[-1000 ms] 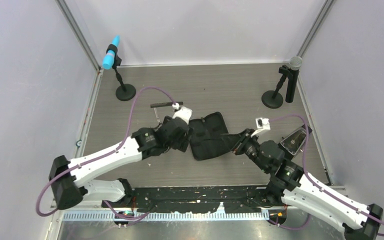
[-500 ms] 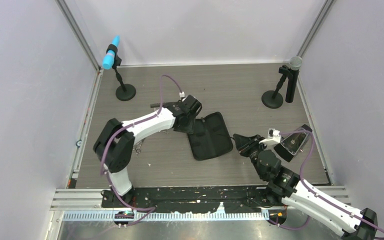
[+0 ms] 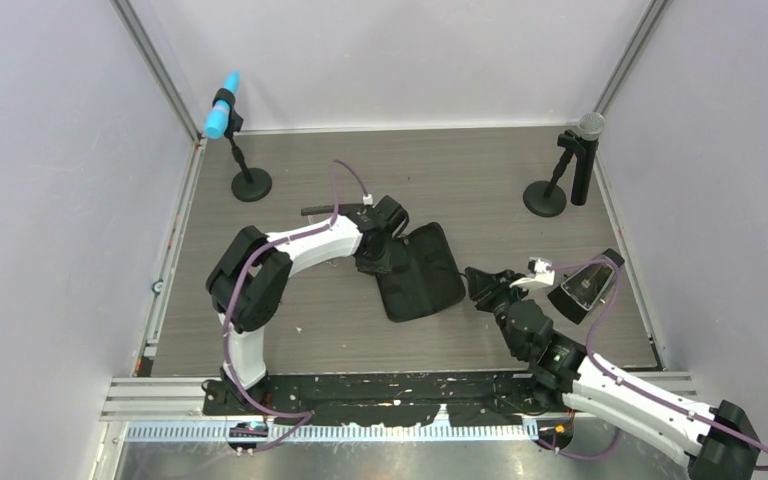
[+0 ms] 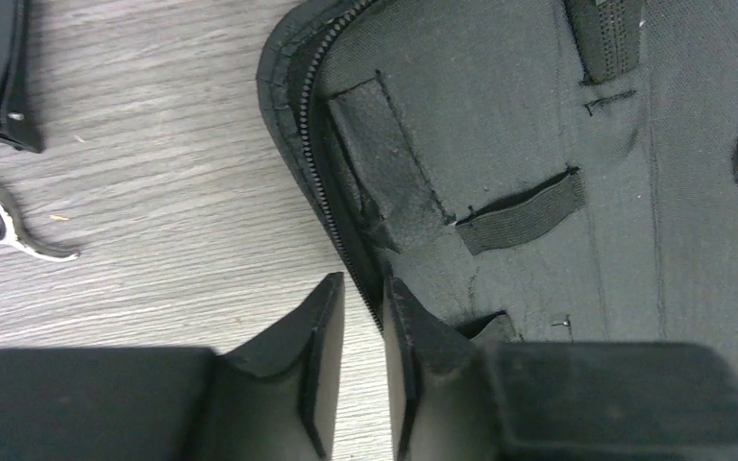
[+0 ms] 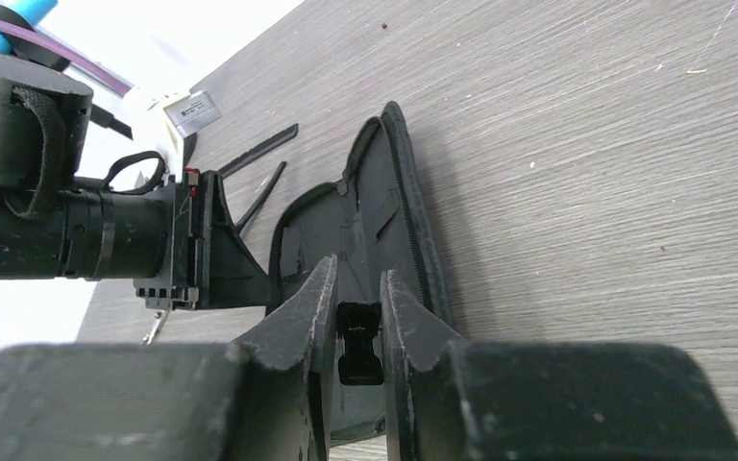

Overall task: Sort the hair-cutting tools
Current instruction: Place the haircut tool in the hairdressing tool bag.

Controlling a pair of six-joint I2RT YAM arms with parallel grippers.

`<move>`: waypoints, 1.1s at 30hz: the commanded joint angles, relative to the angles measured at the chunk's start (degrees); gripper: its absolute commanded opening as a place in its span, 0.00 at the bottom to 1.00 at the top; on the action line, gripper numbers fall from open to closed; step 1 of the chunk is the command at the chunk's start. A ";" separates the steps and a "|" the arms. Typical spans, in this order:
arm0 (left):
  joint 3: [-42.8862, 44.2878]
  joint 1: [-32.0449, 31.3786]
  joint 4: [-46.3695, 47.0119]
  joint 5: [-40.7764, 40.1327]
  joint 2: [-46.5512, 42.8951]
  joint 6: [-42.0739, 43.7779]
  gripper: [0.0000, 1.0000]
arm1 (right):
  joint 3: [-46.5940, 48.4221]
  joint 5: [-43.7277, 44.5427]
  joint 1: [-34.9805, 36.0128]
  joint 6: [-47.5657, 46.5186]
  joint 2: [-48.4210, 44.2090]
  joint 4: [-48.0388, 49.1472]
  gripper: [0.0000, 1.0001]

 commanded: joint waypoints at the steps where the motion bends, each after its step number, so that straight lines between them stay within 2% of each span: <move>1: -1.02 0.31 2.83 3.77 -0.17 -2.49 0.19 | 0.04 0.70 -0.11 -5.42 3.04 6.24 0.05; 6: -5.15 0.28 3.87 5.43 -2.96 -2.37 0.00 | -0.13 -5.10 -0.16 -15.85 7.10 12.05 0.05; 11: -9.92 0.28 3.02 5.08 -8.37 -1.34 0.00 | 1.06 -12.85 0.05 -21.26 12.26 15.63 0.05; 18: -18.73 -0.10 4.43 7.17 -17.40 -3.21 0.00 | 0.45 -12.90 1.12 -20.95 17.47 19.68 0.05; 21: -21.60 -1.02 4.96 8.65 -20.44 -5.40 0.00 | 0.54 -12.73 1.28 -17.98 19.02 20.31 0.05; 29: -26.11 -13.59 11.01 13.39 -24.13 -16.02 0.02 | -1.19 -8.61 1.25 -7.16 20.86 21.53 0.05; 33: -24.49 -16.42 9.28 10.79 -26.37 -16.43 0.15 | -0.64 -8.03 1.25 -6.75 20.62 19.05 0.05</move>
